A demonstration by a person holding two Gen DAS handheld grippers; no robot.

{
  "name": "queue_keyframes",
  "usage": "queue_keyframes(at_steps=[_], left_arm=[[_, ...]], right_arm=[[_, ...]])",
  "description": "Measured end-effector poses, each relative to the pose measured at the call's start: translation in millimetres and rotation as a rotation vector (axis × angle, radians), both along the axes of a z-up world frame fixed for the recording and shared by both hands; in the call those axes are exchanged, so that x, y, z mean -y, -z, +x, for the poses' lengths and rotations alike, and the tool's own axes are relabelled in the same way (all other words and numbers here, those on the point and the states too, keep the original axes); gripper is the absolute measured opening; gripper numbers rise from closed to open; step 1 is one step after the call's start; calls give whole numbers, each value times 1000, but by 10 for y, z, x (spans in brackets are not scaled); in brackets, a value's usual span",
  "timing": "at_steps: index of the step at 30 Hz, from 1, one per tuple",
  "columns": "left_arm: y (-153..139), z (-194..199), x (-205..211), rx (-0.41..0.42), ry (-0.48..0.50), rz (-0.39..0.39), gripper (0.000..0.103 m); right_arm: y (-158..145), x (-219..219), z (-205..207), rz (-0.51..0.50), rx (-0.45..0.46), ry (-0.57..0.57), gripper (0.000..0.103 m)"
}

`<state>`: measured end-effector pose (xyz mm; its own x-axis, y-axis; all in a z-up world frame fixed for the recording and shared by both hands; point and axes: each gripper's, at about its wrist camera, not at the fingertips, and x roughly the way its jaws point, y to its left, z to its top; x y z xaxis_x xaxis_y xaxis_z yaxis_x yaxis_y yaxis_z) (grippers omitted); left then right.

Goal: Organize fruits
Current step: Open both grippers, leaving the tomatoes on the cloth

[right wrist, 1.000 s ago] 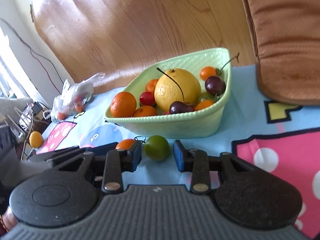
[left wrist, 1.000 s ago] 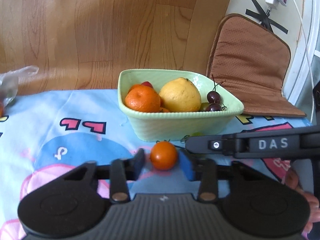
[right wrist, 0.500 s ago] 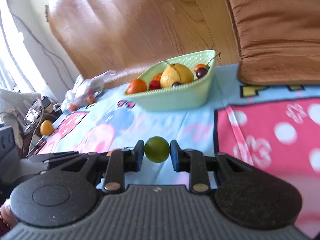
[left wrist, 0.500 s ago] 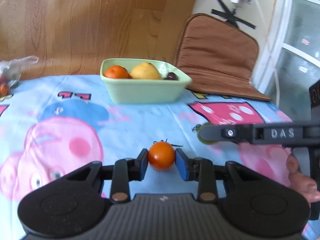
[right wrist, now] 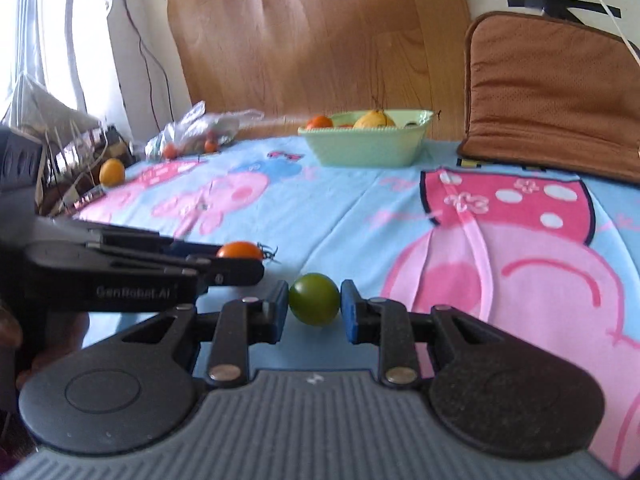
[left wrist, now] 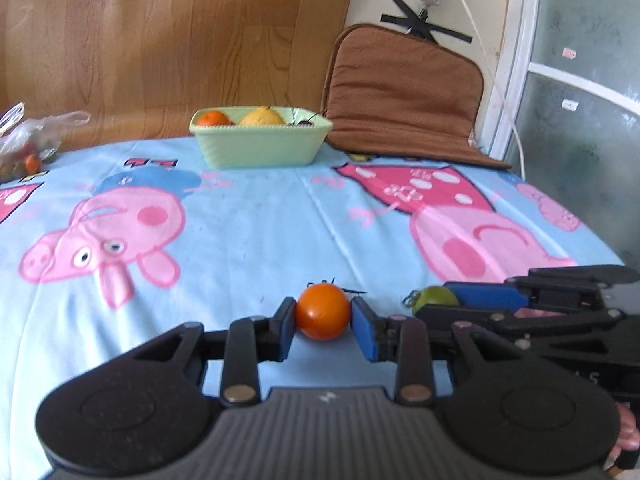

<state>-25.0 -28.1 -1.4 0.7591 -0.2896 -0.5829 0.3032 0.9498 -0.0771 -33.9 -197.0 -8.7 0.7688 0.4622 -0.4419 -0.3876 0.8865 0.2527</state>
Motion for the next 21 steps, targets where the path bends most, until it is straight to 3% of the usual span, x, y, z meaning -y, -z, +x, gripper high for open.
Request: queue_keyframes(at_steps=[11,21], left_arm=[[88,-177,112,94,-11,79,40],[40,-92,89,48,-30,68,52]], right_arm=[[87,-107,-133,-60,58,26,37],[97,-96,-168,-54,64,62,38]])
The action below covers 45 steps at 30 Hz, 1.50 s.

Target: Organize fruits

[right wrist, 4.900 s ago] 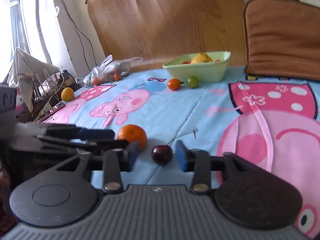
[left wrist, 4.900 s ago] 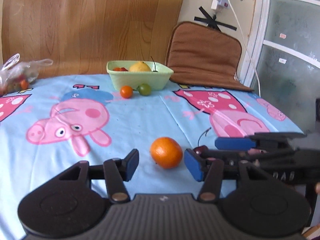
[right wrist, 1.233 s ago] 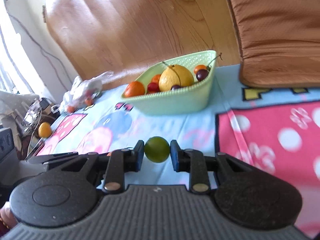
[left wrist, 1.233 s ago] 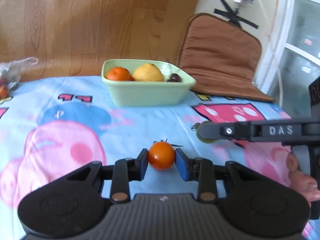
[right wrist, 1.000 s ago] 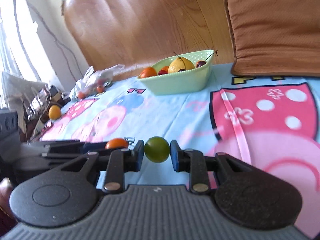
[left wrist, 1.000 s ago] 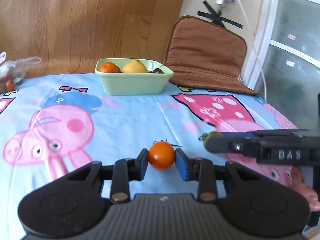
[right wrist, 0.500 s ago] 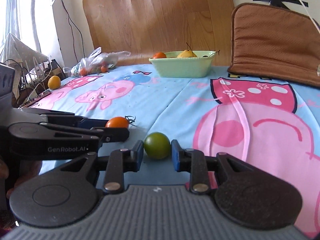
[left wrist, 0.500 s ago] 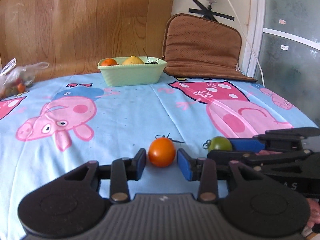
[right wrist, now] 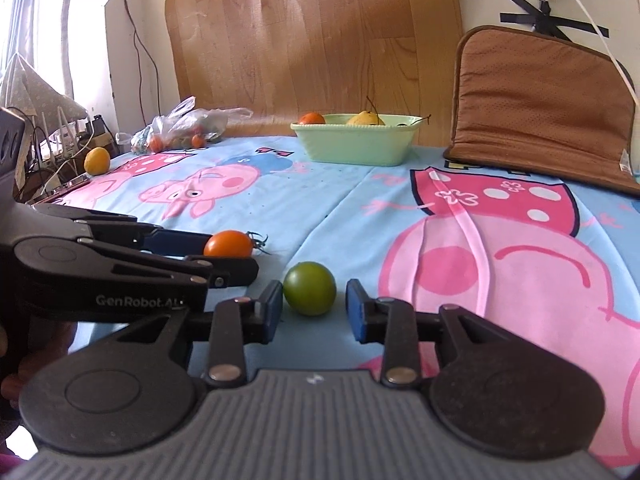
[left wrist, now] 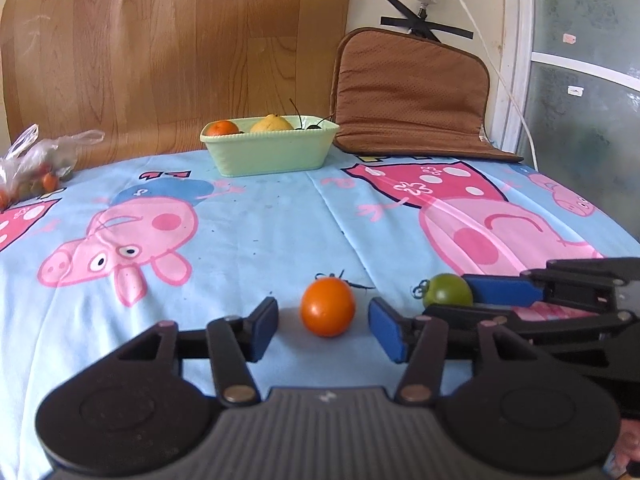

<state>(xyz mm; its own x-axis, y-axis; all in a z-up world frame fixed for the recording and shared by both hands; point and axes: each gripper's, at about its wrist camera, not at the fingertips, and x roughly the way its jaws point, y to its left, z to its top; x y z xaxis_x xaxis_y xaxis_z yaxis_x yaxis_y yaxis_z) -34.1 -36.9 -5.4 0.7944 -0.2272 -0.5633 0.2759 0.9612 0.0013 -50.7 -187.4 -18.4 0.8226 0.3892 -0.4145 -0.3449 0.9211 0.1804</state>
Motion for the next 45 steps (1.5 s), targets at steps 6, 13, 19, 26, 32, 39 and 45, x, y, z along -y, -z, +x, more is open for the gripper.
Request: queue_keyframes(at_steps=[6,13,19,26,32,39,45], left_arm=[[-20,54,6,-18,-12,2,53],[-23,131,14,-19,-23,11,52],[-9,145,12,-4,-29,18,44],[12,135,29,13,-33,31,45],[24,123,24,19,-32,32,45],[29,112,21,23,-29,33,45],[31,104,15,24,-26,32,47]], right_arm=[[2,-15,-5,-5,0,3,39],[-10,-109,-16,-67,14,-4,38],[-19,-87,-16,-60,20,26,31],[-5,-26,10,-18,-8,56,33],[1,-53,-17,-41,7,37,40],[9,-66,-50,-47,16,38,44],[12,-81,-56,-55,20,41,44]])
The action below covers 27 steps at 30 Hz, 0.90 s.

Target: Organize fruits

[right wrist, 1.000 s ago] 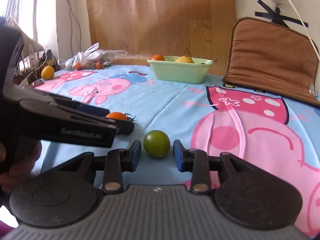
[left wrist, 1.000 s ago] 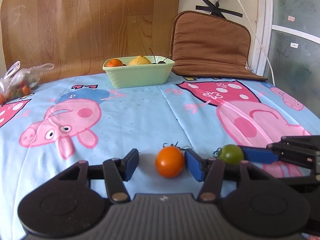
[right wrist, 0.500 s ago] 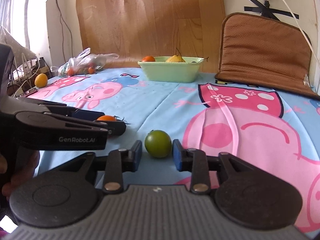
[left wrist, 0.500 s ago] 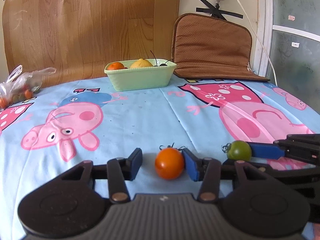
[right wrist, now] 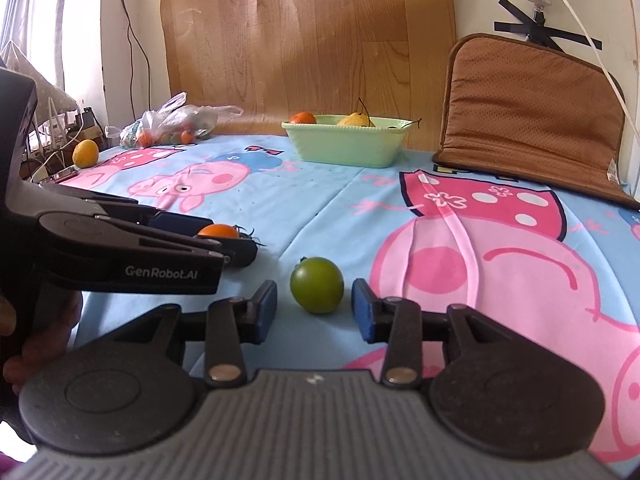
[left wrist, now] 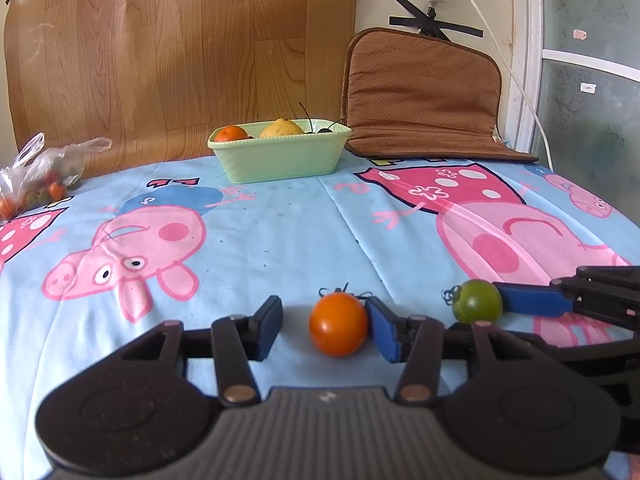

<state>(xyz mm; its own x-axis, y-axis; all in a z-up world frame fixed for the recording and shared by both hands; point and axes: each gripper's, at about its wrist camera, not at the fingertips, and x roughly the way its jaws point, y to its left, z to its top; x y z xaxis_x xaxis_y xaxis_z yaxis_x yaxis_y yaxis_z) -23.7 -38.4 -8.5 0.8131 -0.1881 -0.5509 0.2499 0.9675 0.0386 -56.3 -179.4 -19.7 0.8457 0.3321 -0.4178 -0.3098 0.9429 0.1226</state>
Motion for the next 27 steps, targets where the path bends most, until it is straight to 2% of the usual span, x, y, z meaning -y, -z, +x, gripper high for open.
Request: queue_keyframes(at_steps=[9,27], left_arm=[[0,-12,14,0,5,2,52],[4,-23,19,0,7,-2,55]], right_arm=[[-1,-8,-9,1,0,0,46],[-2,-13,-13,-1,0,1,47]])
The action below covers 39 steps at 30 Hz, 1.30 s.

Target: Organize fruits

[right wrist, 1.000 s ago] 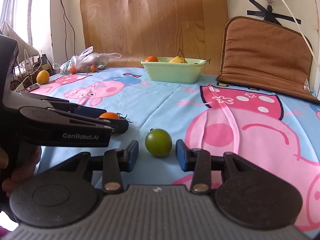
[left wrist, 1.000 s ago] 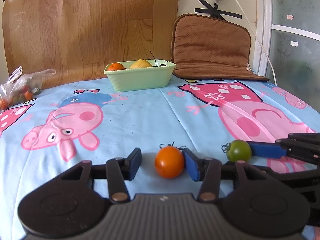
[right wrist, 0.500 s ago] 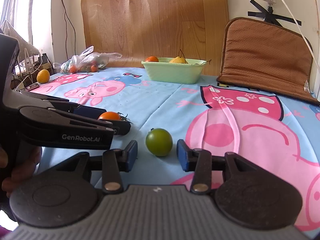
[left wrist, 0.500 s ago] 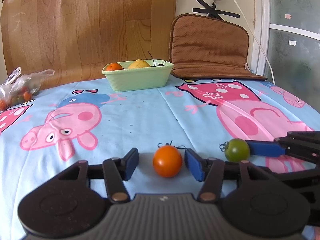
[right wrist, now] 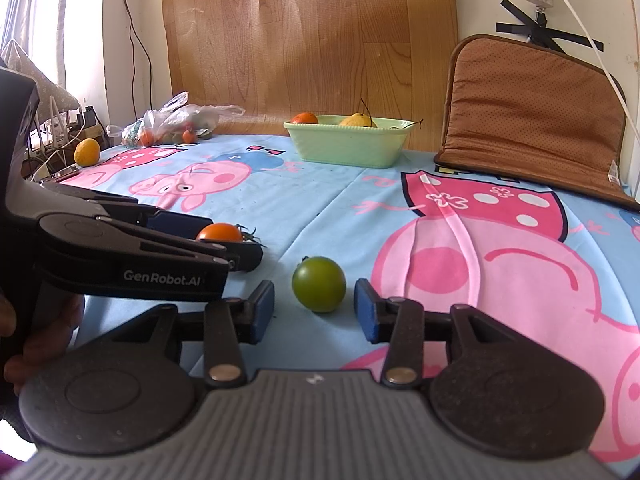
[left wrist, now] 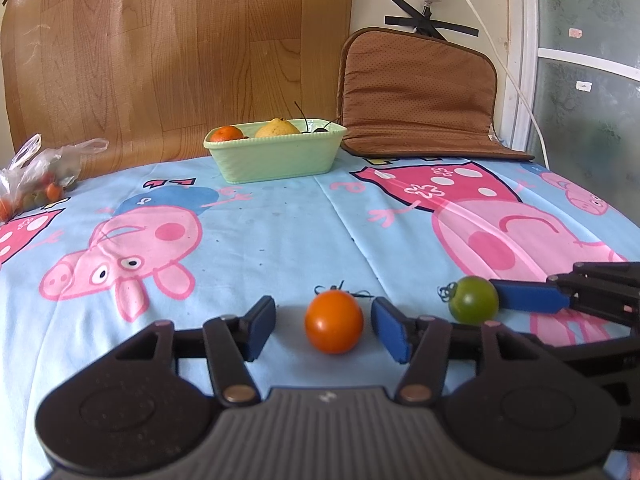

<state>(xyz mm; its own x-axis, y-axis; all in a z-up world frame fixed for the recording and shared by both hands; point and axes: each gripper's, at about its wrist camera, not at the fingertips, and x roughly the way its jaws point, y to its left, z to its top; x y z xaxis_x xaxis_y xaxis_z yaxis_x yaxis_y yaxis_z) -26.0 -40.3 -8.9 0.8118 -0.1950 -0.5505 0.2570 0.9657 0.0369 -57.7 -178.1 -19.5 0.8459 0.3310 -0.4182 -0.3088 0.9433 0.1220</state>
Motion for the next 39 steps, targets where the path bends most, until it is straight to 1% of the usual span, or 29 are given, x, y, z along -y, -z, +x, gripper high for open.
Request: queue_keyframes(at_steps=[5,13,32,39], left_arm=[[0,7,-38,-3,-4,-18,57],[3,20,-67,-8,-15,-23,63],[7,17,-58,-7,-14,-20,65],[15,12,-57,-5,-10,-12,66]], right_arm=[[1,-2,-1,1,0,0,47],[1,1,0,2,0,-1,47],[1,4,-3,1,0,-1,48],[0,5,-5,2,-1,-1,49]])
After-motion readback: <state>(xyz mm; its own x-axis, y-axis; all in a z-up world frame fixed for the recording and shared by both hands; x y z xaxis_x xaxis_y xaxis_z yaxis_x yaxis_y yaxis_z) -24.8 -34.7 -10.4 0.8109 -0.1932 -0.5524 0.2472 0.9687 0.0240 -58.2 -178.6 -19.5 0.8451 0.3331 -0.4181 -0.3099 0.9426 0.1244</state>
